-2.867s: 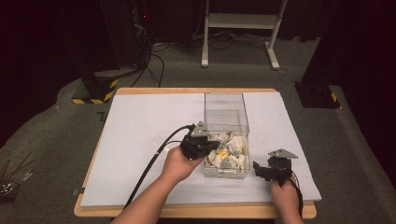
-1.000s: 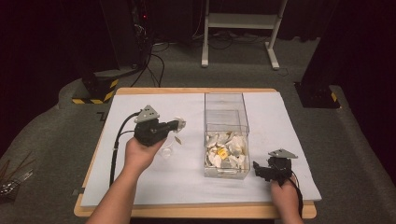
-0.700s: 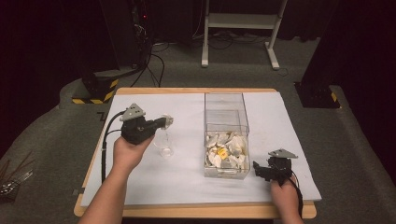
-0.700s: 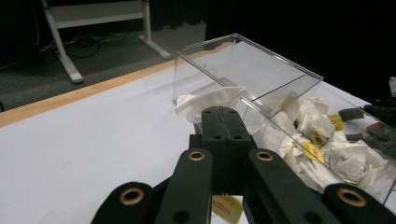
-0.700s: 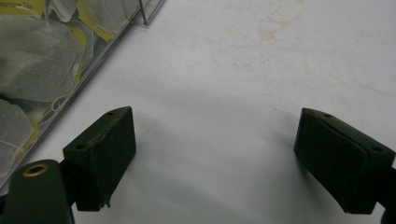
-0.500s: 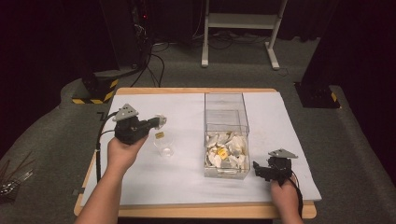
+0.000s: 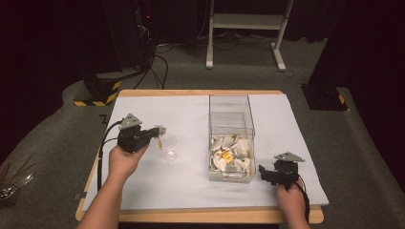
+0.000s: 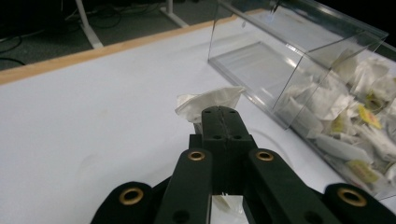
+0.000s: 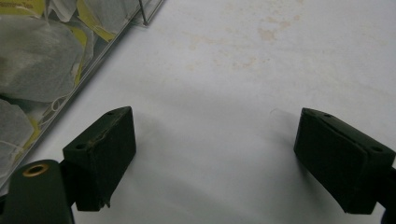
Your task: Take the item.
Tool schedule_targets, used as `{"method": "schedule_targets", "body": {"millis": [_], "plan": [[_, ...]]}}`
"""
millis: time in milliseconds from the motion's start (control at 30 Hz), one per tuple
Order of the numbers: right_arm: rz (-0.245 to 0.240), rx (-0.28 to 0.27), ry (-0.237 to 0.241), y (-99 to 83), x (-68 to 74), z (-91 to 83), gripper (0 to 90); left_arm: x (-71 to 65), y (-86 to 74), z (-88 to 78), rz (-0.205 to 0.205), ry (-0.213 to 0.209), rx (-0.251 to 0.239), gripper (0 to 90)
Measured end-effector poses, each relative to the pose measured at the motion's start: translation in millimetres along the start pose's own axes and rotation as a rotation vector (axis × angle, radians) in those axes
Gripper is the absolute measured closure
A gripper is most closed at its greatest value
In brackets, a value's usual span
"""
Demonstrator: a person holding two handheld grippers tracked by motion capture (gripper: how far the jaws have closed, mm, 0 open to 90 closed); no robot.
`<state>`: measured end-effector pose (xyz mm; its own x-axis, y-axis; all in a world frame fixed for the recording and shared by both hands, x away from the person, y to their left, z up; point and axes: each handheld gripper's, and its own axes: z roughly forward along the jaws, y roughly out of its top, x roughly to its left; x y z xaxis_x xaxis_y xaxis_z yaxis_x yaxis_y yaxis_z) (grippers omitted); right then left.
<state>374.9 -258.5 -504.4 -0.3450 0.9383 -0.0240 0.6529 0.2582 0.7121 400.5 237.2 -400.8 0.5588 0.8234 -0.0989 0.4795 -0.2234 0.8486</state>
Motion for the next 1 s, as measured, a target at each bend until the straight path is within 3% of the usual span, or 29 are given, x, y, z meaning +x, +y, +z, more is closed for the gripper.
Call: {"method": "schedule_targets", "body": {"millis": [333,467,567,700,800,1000], "plan": [[0.0,0.0,0.0,0.0,0.0,0.0,12.7,2.5,-14.4,11.2,-0.006,0.011,0.04,89.8],[0.0,0.0,-0.001,0.0,0.1,-0.1,12.7,-1.0,-16.9,15.0,0.009,-0.009,0.051,89.7],[0.0,0.0,-0.001,0.0,0.1,0.0,12.7,-5.5,-16.2,15.6,0.012,-0.036,0.033,79.4],[0.0,0.0,-0.001,0.0,0.1,0.0,12.7,-9.7,-14.6,12.6,0.021,-0.051,0.018,75.4],[-0.002,0.0,0.001,0.1,-0.2,0.1,12.6,-10.5,-14.8,5.5,0.011,-0.065,-0.003,65.3],[-0.001,0.0,0.001,0.1,-0.3,0.1,12.6,-8.3,-21.3,-9.5,0.006,-0.059,-0.014,57.1]]}}
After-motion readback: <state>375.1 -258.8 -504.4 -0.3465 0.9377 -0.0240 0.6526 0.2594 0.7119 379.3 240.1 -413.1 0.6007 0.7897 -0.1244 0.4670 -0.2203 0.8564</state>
